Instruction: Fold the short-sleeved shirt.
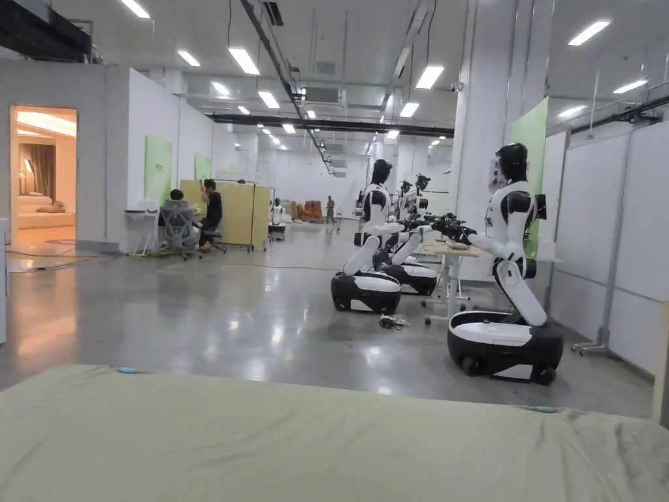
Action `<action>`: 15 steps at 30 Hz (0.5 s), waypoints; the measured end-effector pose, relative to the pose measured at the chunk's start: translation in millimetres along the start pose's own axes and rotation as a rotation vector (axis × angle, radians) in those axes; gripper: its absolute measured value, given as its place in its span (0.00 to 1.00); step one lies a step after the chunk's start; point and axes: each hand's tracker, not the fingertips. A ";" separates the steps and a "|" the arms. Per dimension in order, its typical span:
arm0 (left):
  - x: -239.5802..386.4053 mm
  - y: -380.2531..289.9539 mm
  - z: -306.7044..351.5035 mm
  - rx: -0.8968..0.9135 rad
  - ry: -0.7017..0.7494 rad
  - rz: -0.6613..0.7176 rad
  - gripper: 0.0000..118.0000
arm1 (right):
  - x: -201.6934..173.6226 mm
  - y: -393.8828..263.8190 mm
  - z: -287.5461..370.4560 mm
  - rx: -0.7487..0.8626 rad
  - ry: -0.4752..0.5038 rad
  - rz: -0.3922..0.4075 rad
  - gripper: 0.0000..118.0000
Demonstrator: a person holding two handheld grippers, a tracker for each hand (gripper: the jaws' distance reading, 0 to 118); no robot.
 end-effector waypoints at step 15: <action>-1.1 -9.2 -3.0 -0.019 0.035 -0.006 0.03 | -23.9 -14.6 -13.9 -0.150 -0.086 0.343 0.00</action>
